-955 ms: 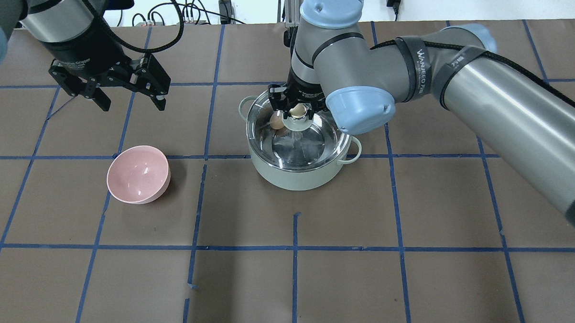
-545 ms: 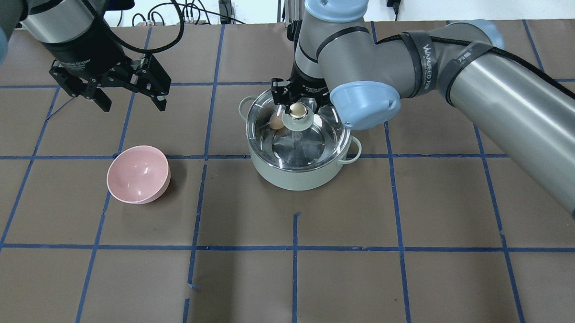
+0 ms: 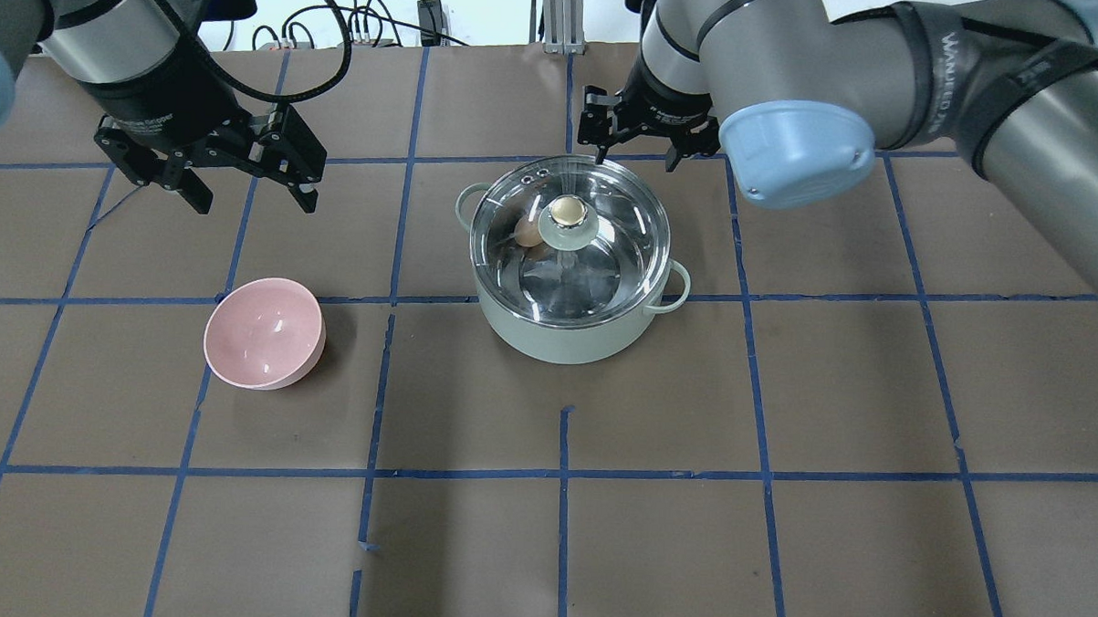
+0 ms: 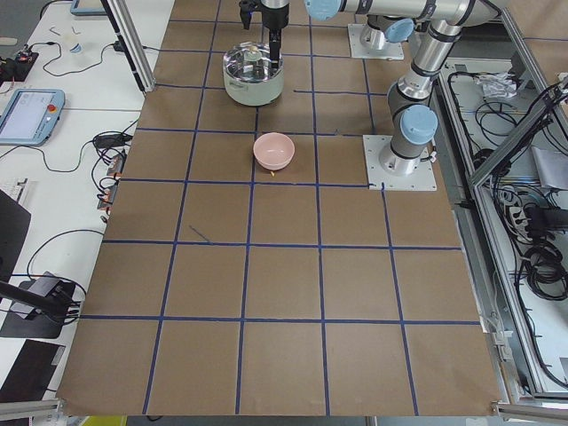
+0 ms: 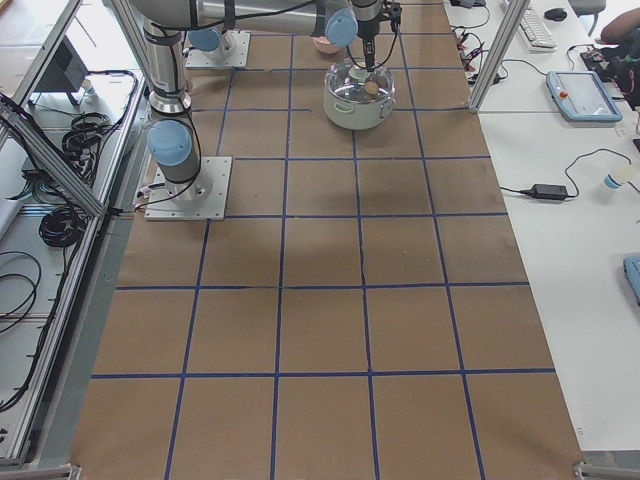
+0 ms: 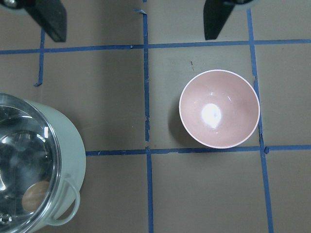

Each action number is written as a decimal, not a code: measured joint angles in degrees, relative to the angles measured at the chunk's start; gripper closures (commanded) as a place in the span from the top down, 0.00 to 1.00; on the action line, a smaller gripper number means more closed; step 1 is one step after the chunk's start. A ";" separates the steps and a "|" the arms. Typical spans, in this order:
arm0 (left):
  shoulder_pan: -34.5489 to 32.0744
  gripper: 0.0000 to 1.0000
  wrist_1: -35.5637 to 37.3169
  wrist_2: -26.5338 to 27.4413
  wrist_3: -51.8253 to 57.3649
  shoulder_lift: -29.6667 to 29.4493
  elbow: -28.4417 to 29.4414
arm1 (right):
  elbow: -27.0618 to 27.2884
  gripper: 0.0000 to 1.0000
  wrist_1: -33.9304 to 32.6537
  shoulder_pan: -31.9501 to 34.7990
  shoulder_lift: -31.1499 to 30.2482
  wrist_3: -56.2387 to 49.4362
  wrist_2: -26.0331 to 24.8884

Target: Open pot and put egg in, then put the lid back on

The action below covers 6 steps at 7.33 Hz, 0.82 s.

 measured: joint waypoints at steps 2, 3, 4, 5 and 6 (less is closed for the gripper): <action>0.00 1.00 0.00 -0.05 -0.06 0.00 -0.09 | 0.05 1.00 4.51 -5.10 -3.77 -4.65 -0.17; 0.00 1.00 0.01 -0.08 -0.08 0.00 -0.16 | 0.03 1.00 8.04 -8.70 -5.90 -9.05 -0.20; 0.00 1.00 0.00 -0.12 -0.08 0.00 -0.22 | 0.02 1.00 11.83 -12.50 -7.89 -13.57 -0.23; 0.00 1.00 0.03 -0.14 -0.08 0.00 -0.24 | 0.03 1.00 15.38 -15.26 -10.15 -16.72 -0.36; 0.00 1.00 0.06 -0.14 -0.09 0.00 -0.26 | 0.23 1.00 17.96 -16.39 -12.18 -18.09 -0.54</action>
